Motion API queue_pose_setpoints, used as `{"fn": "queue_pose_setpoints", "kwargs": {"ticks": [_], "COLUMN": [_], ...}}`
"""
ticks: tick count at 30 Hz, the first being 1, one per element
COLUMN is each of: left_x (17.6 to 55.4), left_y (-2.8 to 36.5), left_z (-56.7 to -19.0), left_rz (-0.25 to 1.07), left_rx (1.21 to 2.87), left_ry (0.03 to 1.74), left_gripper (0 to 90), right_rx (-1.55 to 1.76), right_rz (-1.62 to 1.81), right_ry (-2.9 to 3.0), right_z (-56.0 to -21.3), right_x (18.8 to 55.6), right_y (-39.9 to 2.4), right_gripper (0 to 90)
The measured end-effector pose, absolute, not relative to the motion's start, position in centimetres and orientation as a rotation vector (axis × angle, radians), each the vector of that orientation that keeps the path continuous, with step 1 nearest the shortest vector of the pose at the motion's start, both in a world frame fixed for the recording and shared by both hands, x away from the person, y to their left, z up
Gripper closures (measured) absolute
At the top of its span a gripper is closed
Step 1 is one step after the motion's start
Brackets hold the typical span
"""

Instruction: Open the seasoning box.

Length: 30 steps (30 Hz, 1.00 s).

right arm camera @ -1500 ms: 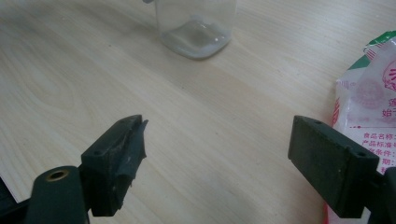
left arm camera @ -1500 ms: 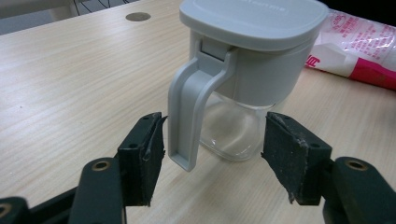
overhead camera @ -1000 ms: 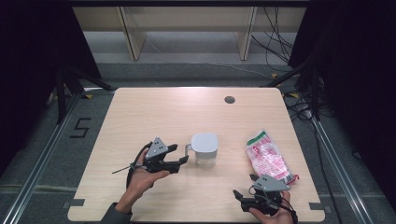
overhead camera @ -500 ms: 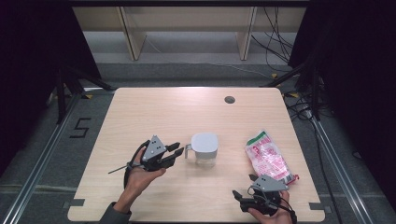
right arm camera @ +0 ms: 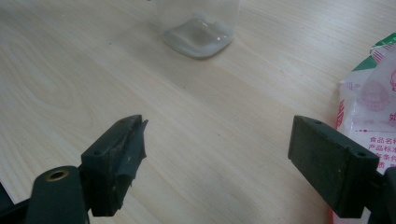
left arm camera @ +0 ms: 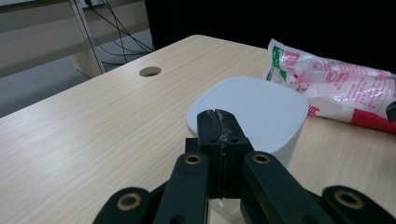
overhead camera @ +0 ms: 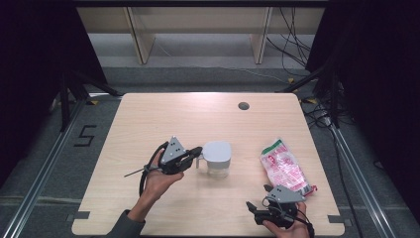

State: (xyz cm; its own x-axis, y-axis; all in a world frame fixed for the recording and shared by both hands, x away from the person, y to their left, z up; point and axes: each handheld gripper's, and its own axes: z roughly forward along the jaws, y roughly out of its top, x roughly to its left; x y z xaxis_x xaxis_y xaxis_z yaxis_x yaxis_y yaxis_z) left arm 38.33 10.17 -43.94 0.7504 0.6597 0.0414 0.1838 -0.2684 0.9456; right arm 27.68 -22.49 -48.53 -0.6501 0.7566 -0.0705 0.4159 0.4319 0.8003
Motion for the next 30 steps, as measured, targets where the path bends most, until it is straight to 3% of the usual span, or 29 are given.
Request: {"fn": "queue_pose_setpoints", "kwargs": {"ticks": [30], "left_x": [39.5], "left_y": [9.5], "left_z": [-44.5], "left_rz": [0.496], "left_rx": [1.817], "left_ry": [0.672], "left_gripper": [88.5], "right_rx": [1.050], "right_rz": [1.124], "right_ry": [2.273], "right_z": [-48.5], "right_x": [27.5], "right_y": [-22.2], "right_gripper": [18.7]}}
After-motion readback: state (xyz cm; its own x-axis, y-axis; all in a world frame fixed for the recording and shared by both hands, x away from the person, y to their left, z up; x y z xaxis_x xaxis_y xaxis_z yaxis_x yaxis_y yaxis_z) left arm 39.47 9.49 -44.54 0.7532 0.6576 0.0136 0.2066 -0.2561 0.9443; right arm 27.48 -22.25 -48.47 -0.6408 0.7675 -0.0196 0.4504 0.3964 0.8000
